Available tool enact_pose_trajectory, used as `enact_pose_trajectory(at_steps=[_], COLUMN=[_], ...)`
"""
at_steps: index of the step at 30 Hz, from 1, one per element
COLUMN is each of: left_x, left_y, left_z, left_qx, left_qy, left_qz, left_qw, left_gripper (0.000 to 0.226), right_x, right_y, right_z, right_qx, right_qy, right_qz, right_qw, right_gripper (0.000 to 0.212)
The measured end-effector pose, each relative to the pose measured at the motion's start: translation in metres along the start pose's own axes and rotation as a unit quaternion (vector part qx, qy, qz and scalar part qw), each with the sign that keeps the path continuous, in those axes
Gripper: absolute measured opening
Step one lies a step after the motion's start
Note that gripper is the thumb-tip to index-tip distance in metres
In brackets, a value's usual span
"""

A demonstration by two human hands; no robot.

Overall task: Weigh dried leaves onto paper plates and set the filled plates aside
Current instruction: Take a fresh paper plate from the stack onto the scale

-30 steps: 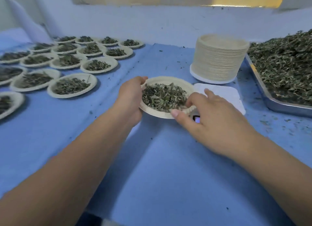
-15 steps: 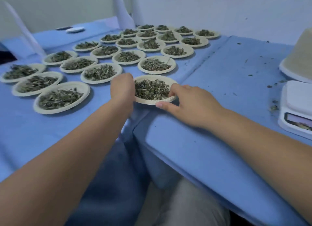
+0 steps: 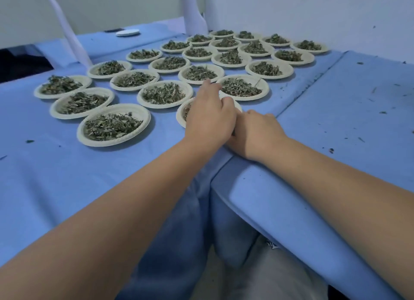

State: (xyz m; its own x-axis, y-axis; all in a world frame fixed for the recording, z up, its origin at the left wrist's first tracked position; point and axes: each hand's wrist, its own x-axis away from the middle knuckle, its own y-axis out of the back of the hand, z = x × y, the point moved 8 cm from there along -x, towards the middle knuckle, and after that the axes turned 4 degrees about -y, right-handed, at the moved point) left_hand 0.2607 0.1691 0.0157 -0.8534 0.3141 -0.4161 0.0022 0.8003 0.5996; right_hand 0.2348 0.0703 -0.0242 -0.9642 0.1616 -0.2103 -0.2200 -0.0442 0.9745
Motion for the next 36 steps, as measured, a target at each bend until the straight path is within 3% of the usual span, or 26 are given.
enact_pose_trajectory(at_steps=[2, 5, 9, 12, 14, 17, 23, 28, 36], left_x=[-0.001, -0.003, 0.0, 0.002, 0.007, 0.015, 0.027, 0.041, 0.02], left_y=[-0.007, -0.02, -0.039, -0.06, -0.079, -0.114, -0.184, -0.244, -0.32], left_z=[-0.007, -0.018, -0.044, -0.076, -0.105, -0.152, -0.238, -0.315, -0.384], left_qx=[-0.001, 0.0, 0.014, 0.033, 0.07, 0.12, 0.087, 0.041, -0.118], left_qy=[-0.015, -0.035, -0.071, -0.111, -0.147, -0.185, -0.355, -0.462, -0.492], left_qz=[0.007, 0.017, 0.03, 0.033, 0.034, 0.047, 0.115, 0.146, 0.174], left_qw=[1.0, 0.999, 0.997, 0.993, 0.986, 0.974, 0.924, 0.874, 0.845], left_gripper=[0.04, 0.043, 0.041, 0.04, 0.038, 0.036, 0.046, 0.048, 0.05], right_x=[0.0, 0.005, 0.017, 0.037, 0.055, 0.089, 0.188, 0.27, 0.315], right_y=[-0.001, 0.003, 0.021, 0.043, 0.059, 0.083, 0.122, 0.142, 0.13], right_z=[0.0, -0.005, -0.024, -0.056, -0.081, -0.134, -0.263, -0.361, -0.429], right_qx=[0.013, 0.005, 0.013, 0.01, -0.001, -0.003, -0.015, 0.004, 0.072], right_qy=[-0.005, -0.017, -0.021, -0.048, -0.055, -0.091, -0.214, -0.344, -0.47], right_qz=[0.024, 0.045, 0.027, -0.012, -0.043, -0.098, -0.197, -0.207, -0.141], right_qw=[1.0, 0.999, 0.999, 0.999, 0.998, 0.991, 0.957, 0.916, 0.868], right_gripper=[0.039, 0.011, 0.004, 0.011, 0.003, 0.034, 0.038, 0.033, 0.033])
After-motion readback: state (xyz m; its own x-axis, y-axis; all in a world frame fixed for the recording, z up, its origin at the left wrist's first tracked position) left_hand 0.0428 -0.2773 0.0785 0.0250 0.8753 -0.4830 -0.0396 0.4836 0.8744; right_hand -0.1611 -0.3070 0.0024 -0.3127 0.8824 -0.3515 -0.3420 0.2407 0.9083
